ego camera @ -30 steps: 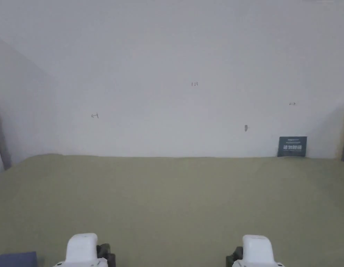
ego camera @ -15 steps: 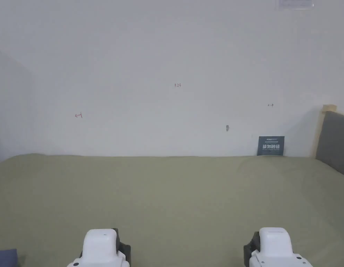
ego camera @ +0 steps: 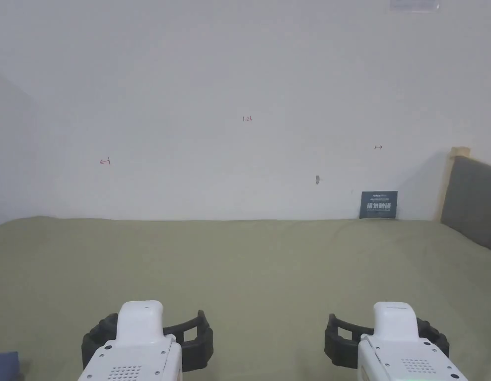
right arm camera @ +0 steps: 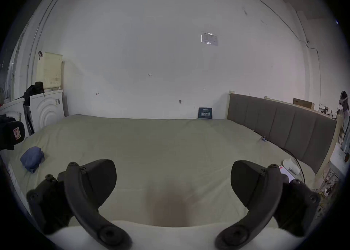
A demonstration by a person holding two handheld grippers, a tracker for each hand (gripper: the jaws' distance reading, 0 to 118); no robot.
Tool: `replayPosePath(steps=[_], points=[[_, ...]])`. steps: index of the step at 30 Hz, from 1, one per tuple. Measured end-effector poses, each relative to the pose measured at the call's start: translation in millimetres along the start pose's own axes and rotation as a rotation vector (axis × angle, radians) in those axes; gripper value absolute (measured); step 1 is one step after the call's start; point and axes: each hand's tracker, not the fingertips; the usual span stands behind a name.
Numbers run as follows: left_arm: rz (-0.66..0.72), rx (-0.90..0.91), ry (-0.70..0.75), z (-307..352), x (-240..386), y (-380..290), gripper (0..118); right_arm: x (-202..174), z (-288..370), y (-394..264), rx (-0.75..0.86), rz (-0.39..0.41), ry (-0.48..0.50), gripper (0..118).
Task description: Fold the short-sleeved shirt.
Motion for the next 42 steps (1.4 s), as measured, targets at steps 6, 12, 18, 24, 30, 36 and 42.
replayPosePath(steps=[6, 12, 18, 24, 30, 36, 42], points=[[-0.004, 0.000, -0.006, 2.7, -1.1, 2.0, 118, 0.0, 6.4, -2.7, 0.034, 0.020, 0.009, 118], [0.003, 0.004, -0.014, 4.1, -0.5, 4.9, 118, -0.2, 9.6, 3.2, 0.053, 0.042, 0.015, 118], [0.004, 0.013, -0.012, 6.8, 0.1, 6.5, 118, 0.8, 13.4, 8.7, 0.064, 0.020, -0.004, 118], [0.008, 0.015, -0.009, 6.8, 0.4, 8.5, 118, 3.8, 15.1, 12.5, 0.071, 0.013, -0.002, 118], [0.009, 0.024, -0.007, 7.9, 0.9, 11.9, 118, 1.2, 14.9, 9.6, 0.066, 0.026, 0.006, 118], [0.008, 0.029, -0.001, 6.8, 1.0, 14.7, 118, 4.3, 17.2, 11.7, 0.046, -0.009, 0.066, 118], [0.020, 0.020, -0.004, 4.0, 0.9, 13.5, 118, -6.3, 14.8, 14.1, 0.060, 0.062, -0.014, 118]])
